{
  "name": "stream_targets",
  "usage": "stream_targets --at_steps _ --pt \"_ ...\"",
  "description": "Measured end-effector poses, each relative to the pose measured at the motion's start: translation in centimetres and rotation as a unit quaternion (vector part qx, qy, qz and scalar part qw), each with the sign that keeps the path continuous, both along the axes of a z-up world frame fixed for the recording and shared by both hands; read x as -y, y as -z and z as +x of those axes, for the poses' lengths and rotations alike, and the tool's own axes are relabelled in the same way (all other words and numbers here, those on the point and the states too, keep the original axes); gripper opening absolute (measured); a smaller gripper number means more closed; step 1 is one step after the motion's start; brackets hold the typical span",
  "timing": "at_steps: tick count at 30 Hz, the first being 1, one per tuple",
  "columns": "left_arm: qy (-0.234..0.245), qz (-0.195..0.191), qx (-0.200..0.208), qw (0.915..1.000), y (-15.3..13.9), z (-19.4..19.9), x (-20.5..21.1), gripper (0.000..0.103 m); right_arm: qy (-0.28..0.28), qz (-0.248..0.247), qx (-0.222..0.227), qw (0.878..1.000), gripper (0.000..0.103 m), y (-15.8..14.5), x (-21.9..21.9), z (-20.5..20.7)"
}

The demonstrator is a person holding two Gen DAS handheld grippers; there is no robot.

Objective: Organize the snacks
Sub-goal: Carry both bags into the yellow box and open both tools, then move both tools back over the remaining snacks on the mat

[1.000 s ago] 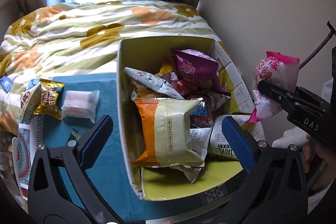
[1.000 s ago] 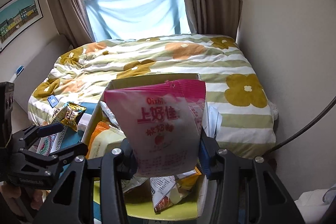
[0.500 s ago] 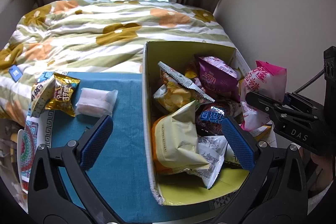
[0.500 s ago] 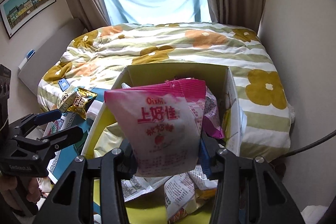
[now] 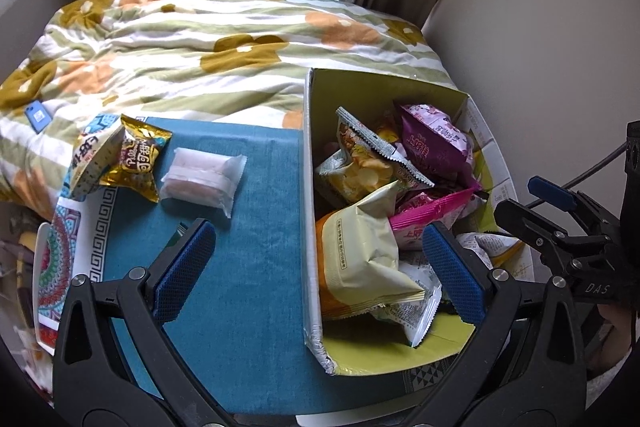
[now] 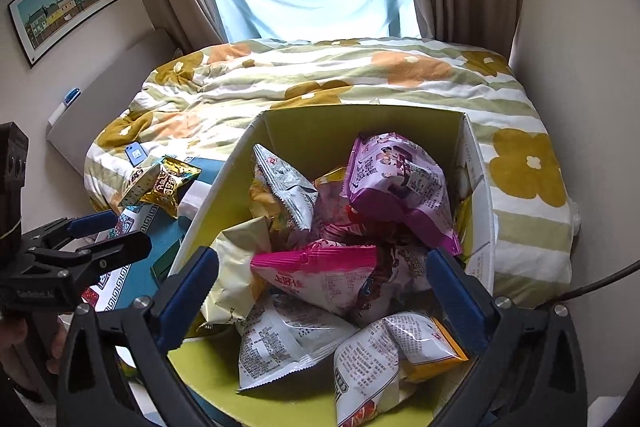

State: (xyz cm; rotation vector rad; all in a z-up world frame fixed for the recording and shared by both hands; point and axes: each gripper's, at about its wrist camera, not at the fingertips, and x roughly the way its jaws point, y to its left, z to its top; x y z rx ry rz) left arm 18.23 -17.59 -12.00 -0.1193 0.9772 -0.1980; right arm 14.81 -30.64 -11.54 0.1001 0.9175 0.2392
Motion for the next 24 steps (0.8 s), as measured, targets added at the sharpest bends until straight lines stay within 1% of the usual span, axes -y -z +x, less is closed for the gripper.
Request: stream_targets --at_steps 3,7,14,19,22,24 --pt "0.002 0.005 0.019 0.9998 -1.5 -0.6 0.4 0.102 0.004 0.006 0.012 1.000 0.103 -1.3 0.5 -0.5" --pt "-0.003 -0.005 0.039 0.9992 -3.3 -1.7 -0.1 0.102 0.004 0.009 0.030 0.999 0.103 -3.2 0.5 -1.1" --pt "-0.046 0.008 0.067 0.9967 -6.1 -4.0 -2.9 0.103 -0.012 0.000 0.059 0.998 0.103 -6.3 -0.8 -1.8" --pt "-0.081 0.020 0.084 0.9929 -7.2 -5.8 -6.1 0.102 -0.040 0.001 0.072 0.997 0.103 -7.6 -3.3 -2.0" --pt "-0.098 0.019 0.090 0.9909 -7.3 -6.7 -8.3 0.103 -0.062 -0.002 0.077 0.995 0.103 -7.7 -5.7 -2.0" --pt "-0.107 0.025 0.093 0.9896 -7.3 -7.2 -9.8 0.102 -0.073 -0.006 0.078 0.994 0.103 -7.6 -7.5 -2.1"
